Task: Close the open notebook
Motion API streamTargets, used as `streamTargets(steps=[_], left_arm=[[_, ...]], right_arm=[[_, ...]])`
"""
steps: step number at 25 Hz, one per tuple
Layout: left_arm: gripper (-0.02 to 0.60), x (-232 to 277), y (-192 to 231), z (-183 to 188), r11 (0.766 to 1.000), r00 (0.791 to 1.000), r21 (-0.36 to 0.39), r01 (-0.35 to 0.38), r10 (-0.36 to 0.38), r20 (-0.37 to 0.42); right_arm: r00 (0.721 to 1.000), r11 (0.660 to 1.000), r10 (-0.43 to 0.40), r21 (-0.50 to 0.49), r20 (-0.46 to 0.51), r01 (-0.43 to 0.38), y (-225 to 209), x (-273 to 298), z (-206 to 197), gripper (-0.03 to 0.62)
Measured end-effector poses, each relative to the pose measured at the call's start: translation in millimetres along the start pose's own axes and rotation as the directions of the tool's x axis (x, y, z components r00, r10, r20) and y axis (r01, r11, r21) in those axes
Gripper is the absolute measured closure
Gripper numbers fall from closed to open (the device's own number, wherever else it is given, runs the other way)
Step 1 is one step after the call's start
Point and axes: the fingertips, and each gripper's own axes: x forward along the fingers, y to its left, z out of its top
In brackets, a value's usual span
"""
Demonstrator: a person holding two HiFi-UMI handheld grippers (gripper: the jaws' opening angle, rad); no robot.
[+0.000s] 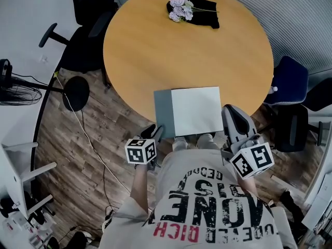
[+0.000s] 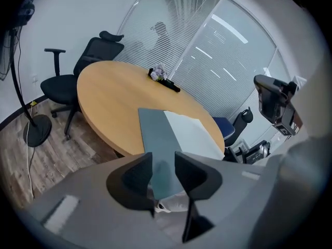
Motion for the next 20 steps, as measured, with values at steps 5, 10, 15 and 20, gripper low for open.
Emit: streamTargets(steps=[5,10,15,20], left_arm=[[0.421,10,8,-10,0.999,0.999,-0.032,0.007,-0.008,-0.046],[0.407,16,10,-16,0.999,0.997,-0.048,0.02,-0.023,-0.075],[0.399,22,16,-26,0.996,0.994,-0.087,0.027,-0.035,-0.102],[0.392,29,19,-30,0.991,0.992,-0.121,0.052,-0.065,-0.111]], right_arm=[[1.0,1.0,-0.016,0.001,-0.008,0.016,-3,-2,-1,0.574],[1.0,1.0,-0.023,-0.003,-0.017,0.023,-2,-1,-2,0.574],[0.999,1.0,-0.016,-0.014,-0.028,0.016,4,2,-2,0.574],[0.999,1.0,-0.009,-0.025,-0.038,0.008,6,5,-4,0.574]])
